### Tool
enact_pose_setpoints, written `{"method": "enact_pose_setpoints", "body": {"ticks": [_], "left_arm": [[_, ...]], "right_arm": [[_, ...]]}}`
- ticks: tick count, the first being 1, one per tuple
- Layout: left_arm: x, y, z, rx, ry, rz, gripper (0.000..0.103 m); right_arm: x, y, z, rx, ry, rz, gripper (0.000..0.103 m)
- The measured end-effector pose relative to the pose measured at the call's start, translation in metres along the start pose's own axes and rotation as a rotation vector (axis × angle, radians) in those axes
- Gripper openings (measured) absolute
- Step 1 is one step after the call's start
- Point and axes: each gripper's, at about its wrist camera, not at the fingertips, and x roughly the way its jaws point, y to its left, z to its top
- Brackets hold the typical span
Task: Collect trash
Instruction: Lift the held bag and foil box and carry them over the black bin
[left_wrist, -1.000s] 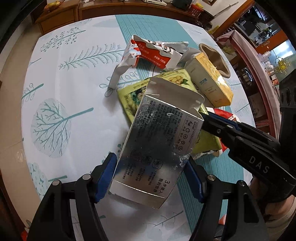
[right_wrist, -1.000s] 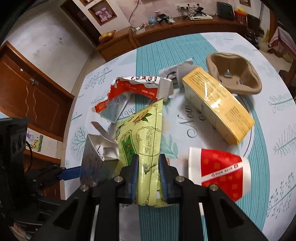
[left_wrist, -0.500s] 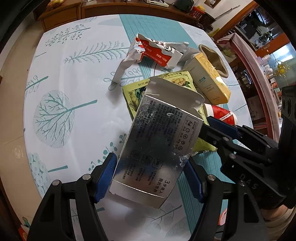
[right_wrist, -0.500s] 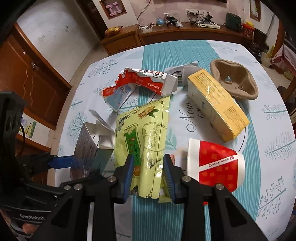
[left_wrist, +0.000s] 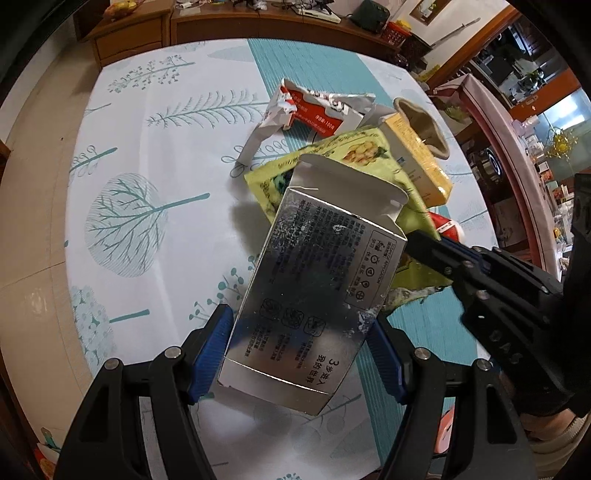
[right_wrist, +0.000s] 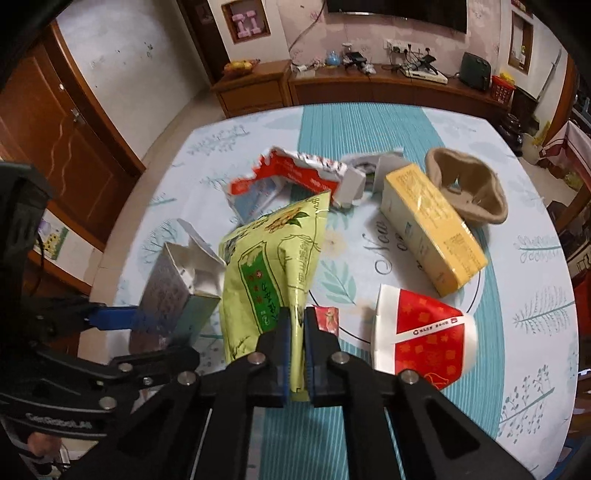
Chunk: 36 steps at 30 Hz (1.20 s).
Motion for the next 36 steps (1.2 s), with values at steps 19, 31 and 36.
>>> {"method": "enact_pose_setpoints", "body": {"ticks": [19,31,36], "left_arm": [[-0.107,-0.08,-0.114,-0.121,-0.235,0.049,0.07],[-0.099,-0.151,-0.242,-0.195,-0.2,0.092,0.07],[-0.092,-0.17,-0.284,-0.18,-0.131,0.121,0.07]], "right_arm": [[-0.152,-0.048,-0.045,0.082,-0.125,0.168,0.005],[-0.19,-0.095,-0.151,0.168,0.023,0.337,0.005],[-0.187,-0.103,-0.207,0.187,0.111,0.367,0.005]]}}
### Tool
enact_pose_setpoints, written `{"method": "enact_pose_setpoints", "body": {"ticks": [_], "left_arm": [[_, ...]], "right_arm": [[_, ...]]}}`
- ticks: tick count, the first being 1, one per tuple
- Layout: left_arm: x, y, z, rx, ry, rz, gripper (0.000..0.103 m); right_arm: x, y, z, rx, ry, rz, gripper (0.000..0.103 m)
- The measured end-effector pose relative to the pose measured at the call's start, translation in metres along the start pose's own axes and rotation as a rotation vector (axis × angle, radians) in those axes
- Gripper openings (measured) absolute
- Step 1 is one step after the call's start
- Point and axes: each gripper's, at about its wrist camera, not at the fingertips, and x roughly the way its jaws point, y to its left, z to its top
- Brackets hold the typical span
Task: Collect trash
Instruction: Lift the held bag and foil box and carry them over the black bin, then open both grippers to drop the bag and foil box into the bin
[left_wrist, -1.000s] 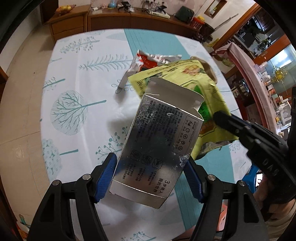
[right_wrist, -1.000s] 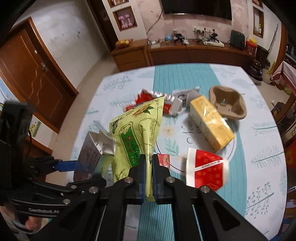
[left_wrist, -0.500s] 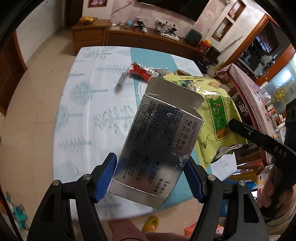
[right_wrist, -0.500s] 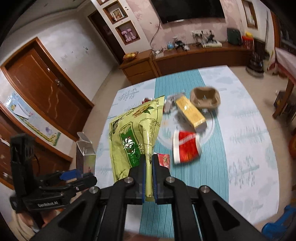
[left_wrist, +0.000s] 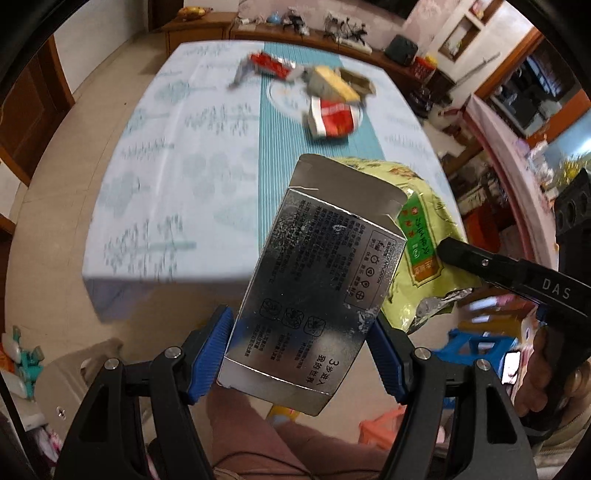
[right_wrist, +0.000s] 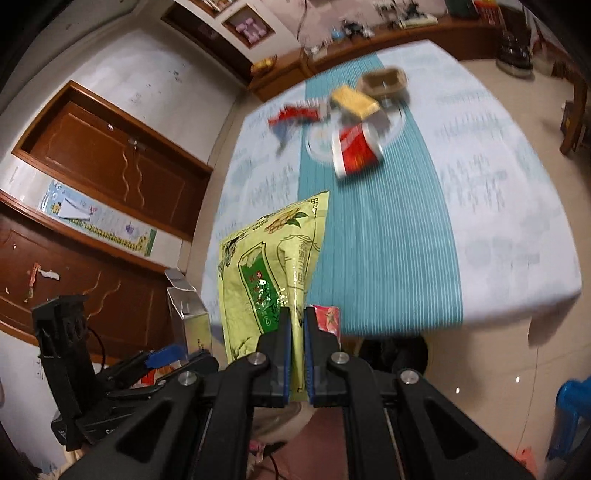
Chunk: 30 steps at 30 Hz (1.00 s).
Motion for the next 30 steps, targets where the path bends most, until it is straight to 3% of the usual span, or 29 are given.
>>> {"method": "enact_pose_setpoints", "body": {"ticks": [7,14,23,30], "left_arm": [[0.015,-0.008,-0.034,0.06,0.079,0.026,0.07],[0.068,-0.007,-0.065,0.147,0.179,0.03,0.07],[0.2,0.024,-0.114,0.168,0.336,0.075,0.07],[0.303,0.053,-0.117,0.125,0.367,0.106,0.07]], "right_arm": [[0.016,-0.025,-0.058,0.085,0.102,0.004,0.005],[0.051,-0.045,-0.105,0.185,0.178,-0.035,0.005],[0.157,-0.112,-0.155,0.366,0.252,-0.105,0.005],[0.255,-0.188,-0.176,0.544,0.278,-0.138,0.006]]}}
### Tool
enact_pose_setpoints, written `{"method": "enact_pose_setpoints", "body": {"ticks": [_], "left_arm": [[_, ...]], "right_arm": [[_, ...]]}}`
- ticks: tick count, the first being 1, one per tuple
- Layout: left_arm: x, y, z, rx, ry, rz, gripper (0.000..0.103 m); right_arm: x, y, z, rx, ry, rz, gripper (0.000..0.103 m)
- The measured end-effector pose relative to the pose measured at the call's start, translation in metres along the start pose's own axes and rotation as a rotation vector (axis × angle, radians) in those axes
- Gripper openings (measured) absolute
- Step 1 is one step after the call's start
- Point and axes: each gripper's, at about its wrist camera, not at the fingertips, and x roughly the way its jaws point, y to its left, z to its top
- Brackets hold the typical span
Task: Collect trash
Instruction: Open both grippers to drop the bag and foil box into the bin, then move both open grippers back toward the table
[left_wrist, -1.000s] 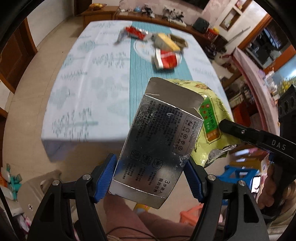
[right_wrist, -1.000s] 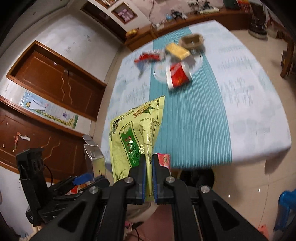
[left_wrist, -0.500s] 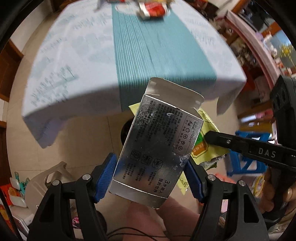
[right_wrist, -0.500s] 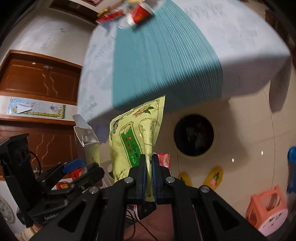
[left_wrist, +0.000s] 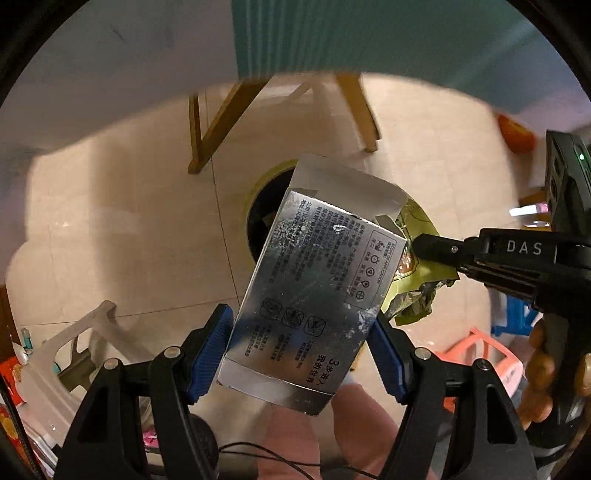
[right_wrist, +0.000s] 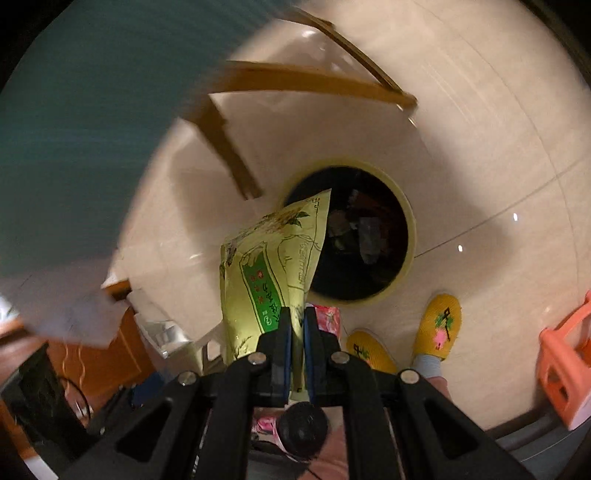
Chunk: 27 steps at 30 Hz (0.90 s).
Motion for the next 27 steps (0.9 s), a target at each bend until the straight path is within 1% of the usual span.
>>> {"method": "enact_pose_setpoints", "body": {"ticks": [3,6,7,8,9,10,11,13,18,24,26,27], "left_arm": [[0.029,0.004,0.014,-0.007,0.005,0.006,0.071],[0.05,0.005,0.025,0.0,0.005,0.014,0.071],[0.054,0.006,0.027,0.0,0.002,0.018,0.071],[0.057,0.006,0.029,-0.001,-0.001,0.019,0.071],[0.059,0.006,0.031,-0.004,-0.005,0.017,0.071],[0.061,0.007,0.031,-0.007,-0.006,0.016,0.071],[0.063,0.008,0.033,-0.01,-0.006,0.015,0.071],[0.065,0.008,0.035,-0.016,-0.005,0.013,0.071],[0.063,0.004,0.037,-0.014,-0.003,0.021,0.071],[0.062,0.002,0.041,-0.006,-0.01,0.023,0.073],[0.063,0.001,0.042,0.0,-0.007,0.026,0.079],[0.064,0.001,0.041,0.002,-0.008,0.027,0.08]], "right_arm": [[0.036,-0.02,0.018,0.076,0.018,0.0,0.01],[0.061,-0.037,0.03,0.158,0.03,0.013,0.012],[0.067,-0.042,0.033,0.184,0.035,0.019,0.016],[0.074,-0.048,0.036,0.217,0.042,0.031,0.018],[0.079,-0.053,0.037,0.236,0.045,0.04,0.023],[0.083,-0.056,0.038,0.244,0.047,0.047,0.027],[0.084,-0.058,0.039,0.252,0.046,0.053,0.028],[0.085,-0.059,0.039,0.253,0.044,0.048,0.036],[0.083,-0.058,0.04,0.246,0.054,0.036,0.037],[0.082,-0.056,0.036,0.211,0.046,0.017,0.037],[0.083,-0.055,0.034,0.203,0.047,0.014,0.037],[0.083,-0.055,0.033,0.202,0.05,0.014,0.037]]}}
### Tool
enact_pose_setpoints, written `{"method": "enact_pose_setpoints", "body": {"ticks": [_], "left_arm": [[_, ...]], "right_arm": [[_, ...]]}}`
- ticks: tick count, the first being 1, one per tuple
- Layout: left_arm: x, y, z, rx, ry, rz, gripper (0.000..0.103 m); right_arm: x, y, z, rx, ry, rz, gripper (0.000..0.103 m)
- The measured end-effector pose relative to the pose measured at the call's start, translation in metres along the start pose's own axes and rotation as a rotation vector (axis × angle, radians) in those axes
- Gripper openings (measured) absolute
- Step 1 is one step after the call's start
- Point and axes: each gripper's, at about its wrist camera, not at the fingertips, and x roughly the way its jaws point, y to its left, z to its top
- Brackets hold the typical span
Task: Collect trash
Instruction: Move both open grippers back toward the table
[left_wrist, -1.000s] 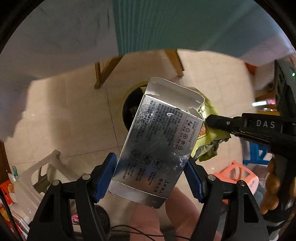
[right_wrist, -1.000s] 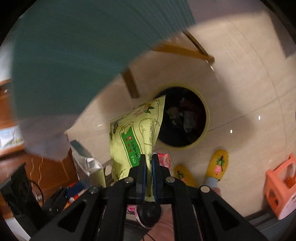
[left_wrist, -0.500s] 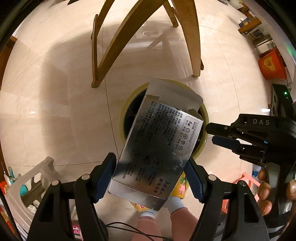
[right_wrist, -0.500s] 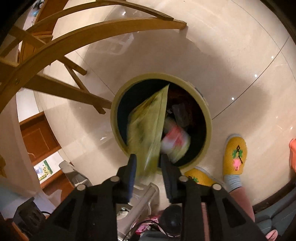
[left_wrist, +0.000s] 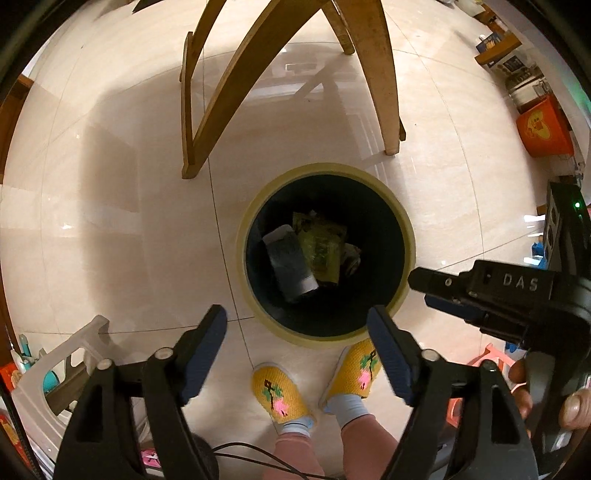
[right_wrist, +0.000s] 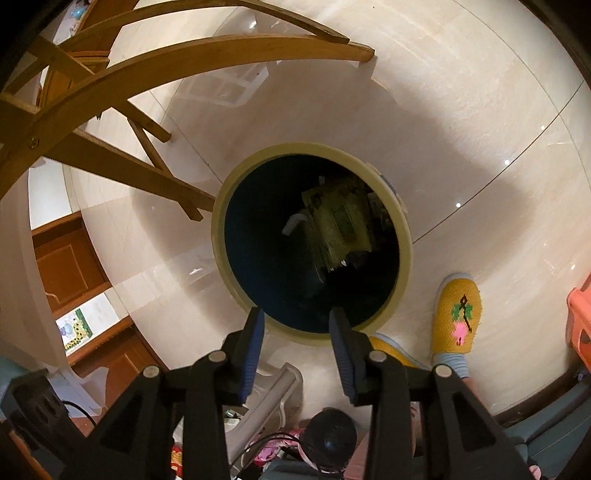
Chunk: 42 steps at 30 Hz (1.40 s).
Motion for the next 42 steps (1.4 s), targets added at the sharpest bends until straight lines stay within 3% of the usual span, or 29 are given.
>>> {"method": "enact_pose_setpoints", "body": {"ticks": [7,13,21,28,36,42], "left_arm": [[-0.012,0.004,-0.007,-0.013,-0.035,0.019,0.085],[-0.046,0.004,-0.024,-0.017,-0.064,0.015,0.086],[-0.143,0.003,-0.056,0.008,-0.117,-0.004,0.086],[-0.245,0.011,-0.087,0.076,-0.207,0.035,0.086],[-0.324,0.029,-0.112,0.089,-0.28,0.038,0.086],[-0.379,0.033,-0.12,0.085,-0.389,0.018,0.086]], "right_arm": [[-0.003,-0.001,-0.009,-0.018,0.008,-0.013,0.037],[-0.035,0.016,-0.028,-0.101,-0.062,-0.067,0.037],[-0.105,0.048,-0.071,-0.182,-0.141,-0.073,0.037],[-0.167,0.079,-0.127,-0.275,-0.164,-0.085,0.037],[-0.221,0.12,-0.188,-0.411,-0.217,-0.104,0.037],[-0.256,0.145,-0.214,-0.459,-0.283,-0.083,0.037]]}}
